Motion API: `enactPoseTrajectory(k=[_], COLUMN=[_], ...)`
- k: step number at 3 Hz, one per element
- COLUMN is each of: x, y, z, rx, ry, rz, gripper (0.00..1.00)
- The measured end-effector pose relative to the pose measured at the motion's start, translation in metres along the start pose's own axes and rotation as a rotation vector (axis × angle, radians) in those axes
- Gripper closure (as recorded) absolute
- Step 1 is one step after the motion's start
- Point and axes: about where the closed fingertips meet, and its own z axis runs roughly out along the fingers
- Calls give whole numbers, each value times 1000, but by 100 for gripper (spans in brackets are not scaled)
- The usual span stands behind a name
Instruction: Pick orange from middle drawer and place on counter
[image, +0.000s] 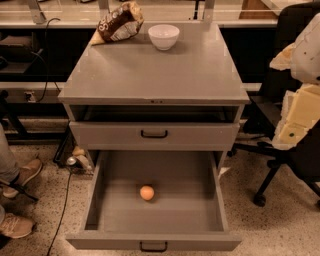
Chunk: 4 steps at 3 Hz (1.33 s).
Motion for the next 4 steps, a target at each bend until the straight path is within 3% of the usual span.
enactPoseTrajectory(k=[2,4], x=[2,5], y=[4,29], z=[17,104], rx=[-15,-92], ry=[-27,-135], rz=[29,186], gripper=[0,0])
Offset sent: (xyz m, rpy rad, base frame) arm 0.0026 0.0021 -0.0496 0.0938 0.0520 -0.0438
